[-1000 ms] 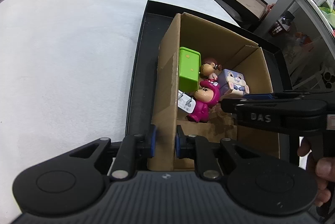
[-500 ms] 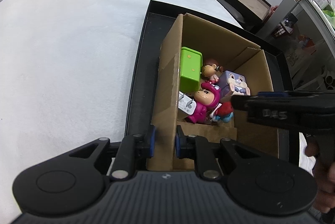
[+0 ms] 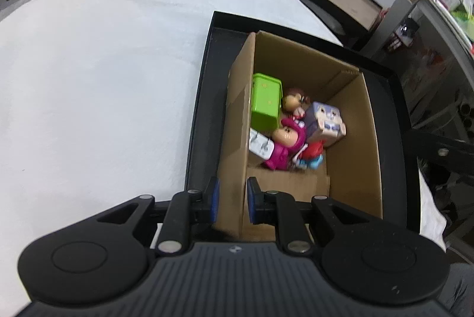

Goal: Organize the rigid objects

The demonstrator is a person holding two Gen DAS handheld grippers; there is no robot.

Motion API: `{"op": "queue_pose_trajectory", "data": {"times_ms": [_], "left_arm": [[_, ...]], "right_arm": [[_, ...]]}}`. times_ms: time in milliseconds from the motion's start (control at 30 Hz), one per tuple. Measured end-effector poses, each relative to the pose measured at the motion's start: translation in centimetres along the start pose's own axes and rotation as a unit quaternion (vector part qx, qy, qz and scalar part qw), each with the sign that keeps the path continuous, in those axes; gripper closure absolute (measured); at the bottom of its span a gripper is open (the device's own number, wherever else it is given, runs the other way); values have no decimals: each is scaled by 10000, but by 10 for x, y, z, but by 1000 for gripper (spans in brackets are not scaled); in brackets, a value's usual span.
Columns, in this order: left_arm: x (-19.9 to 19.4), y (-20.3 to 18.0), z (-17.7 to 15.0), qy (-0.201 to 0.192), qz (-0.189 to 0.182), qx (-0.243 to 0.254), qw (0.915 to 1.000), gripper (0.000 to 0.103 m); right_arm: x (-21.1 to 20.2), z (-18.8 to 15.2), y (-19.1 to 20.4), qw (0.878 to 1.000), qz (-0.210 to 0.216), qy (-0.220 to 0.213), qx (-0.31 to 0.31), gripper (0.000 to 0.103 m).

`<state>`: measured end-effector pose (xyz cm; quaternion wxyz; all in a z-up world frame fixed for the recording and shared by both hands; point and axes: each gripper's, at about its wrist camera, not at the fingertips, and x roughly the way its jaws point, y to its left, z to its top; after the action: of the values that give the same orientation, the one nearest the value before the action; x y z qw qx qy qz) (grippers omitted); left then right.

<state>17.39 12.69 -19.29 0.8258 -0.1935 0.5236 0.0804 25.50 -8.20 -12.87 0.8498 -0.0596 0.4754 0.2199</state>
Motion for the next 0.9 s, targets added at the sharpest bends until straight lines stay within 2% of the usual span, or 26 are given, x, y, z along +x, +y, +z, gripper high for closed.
{"op": "queue_pose_trajectory", "data": {"times_ms": [133, 167, 300, 367, 533, 900], "left_arm": [[-17, -9, -3, 94, 199, 153, 9996, 69], [-23, -12, -4, 60, 218, 178, 9996, 63], [-52, -27, -4, -140, 289, 384, 9987, 50], [-68, -36, -5, -266, 307, 492, 9980, 42], [-102, -59, -12, -475, 384, 825, 9947, 33], [-151, -86, -33, -710, 417, 1160, 9898, 25]], "right_arm": [[-21, -10, -13, 9996, 44, -118, 269, 11], [-26, -11, -17, 9992, 50, -179, 349, 9], [-49, -17, -31, 9972, 129, -422, 604, 0], [-61, -21, -38, 9957, 109, -556, 739, 0], [-86, -30, -50, 9933, 99, -721, 893, 0], [-131, -47, -56, 9904, 291, -962, 945, 0]]}}
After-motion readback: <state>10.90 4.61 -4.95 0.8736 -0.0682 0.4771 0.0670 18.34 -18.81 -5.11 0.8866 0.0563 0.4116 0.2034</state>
